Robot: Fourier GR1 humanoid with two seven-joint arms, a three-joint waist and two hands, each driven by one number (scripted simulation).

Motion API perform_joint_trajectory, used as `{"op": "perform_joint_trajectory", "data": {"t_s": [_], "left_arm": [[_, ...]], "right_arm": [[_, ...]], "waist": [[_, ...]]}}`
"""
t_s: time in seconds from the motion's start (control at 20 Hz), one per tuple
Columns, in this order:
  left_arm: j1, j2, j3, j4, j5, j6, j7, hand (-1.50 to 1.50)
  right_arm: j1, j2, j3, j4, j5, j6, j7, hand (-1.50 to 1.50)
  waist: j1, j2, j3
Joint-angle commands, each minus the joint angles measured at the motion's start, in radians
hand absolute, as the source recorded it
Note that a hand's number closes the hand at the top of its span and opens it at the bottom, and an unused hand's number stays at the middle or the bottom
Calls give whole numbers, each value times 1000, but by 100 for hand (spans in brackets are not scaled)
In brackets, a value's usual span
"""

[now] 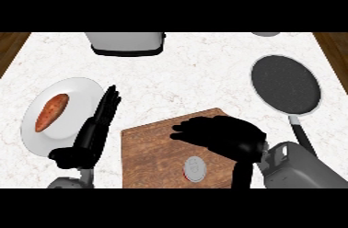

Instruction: Pick the can from the cutting board and place it in the pan

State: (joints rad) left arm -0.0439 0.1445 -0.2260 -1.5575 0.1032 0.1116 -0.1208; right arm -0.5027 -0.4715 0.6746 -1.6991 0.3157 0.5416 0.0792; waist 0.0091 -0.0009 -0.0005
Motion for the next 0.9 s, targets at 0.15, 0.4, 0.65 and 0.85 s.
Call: {"op": "perform_joint_trajectory", "data": {"t_s": [0.15, 0.4, 0.65, 0.85], "left_arm": [[69, 21, 18, -105, 2, -24, 36, 0], [-22, -31, 35, -17, -41, -22, 41, 0], [29, -23, 46, -83, -46, -35, 72, 0], [41, -28, 55, -66, -39, -61, 33, 0]], "right_arm": [[87, 50, 64, -23, 172, 41, 41, -150], [124, 113, -13, 24, 262, 81, -12, -150], [120, 188, -60, 81, 317, 102, -16, -150], [191, 159, -52, 133, 372, 31, -146, -150]], "waist": [[-5, -1, 1], [-8, 1, 1], [-5, 0, 1], [-5, 1, 1]]}}
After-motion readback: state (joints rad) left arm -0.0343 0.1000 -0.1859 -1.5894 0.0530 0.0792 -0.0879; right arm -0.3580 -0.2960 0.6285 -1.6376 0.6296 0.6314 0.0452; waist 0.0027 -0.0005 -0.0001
